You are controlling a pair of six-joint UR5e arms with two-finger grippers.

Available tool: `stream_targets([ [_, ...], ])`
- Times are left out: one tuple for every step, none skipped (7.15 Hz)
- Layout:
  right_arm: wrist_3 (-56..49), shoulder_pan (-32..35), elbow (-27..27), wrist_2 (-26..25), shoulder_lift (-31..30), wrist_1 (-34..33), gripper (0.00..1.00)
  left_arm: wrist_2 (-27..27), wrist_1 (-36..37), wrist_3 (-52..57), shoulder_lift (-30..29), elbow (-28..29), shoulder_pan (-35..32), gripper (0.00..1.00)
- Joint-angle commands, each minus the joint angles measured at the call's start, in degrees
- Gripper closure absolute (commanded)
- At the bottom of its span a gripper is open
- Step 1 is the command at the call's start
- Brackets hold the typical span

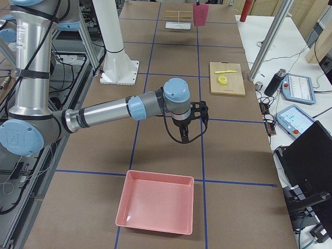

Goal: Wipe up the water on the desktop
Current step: 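Lift the pink cloth with the left gripper while the right arm reaches in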

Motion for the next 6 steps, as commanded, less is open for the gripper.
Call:
stream_targets([
  [21.5, -8.8, 0.0, -2.8, 1.0, 13.5, 0.01, 0.1, 0.0, -6.3, -3.7, -0.2, 1.6, 1.0],
  [32.4, -14.7, 0.0, -8.1, 3.7, 17.1, 0.01, 0.1, 0.0, -7.2, -4.5, -0.2, 2.5, 1.0],
  [42.0, -20.9, 0.0, -13.5, 8.4, 17.8, 0.01, 0.1, 0.0, -10.5, -5.9, -0.7, 3.5, 1.0],
  [48.6, -25.6, 0.0, -16.9, 12.8, 17.8, 0.01, 0.3, 0.0, -14.4, -6.8, -2.1, 5.5, 1.0],
  [54.2, -28.8, 0.1, -18.5, 16.7, 17.9, 0.01, 0.2, 0.0, -19.1, -8.7, -3.1, 6.9, 1.0],
  [59.8, -32.3, 0.1, -20.8, 21.0, 17.9, 0.01, 0.3, -0.2, -24.2, -11.2, -3.4, 9.3, 1.0],
])
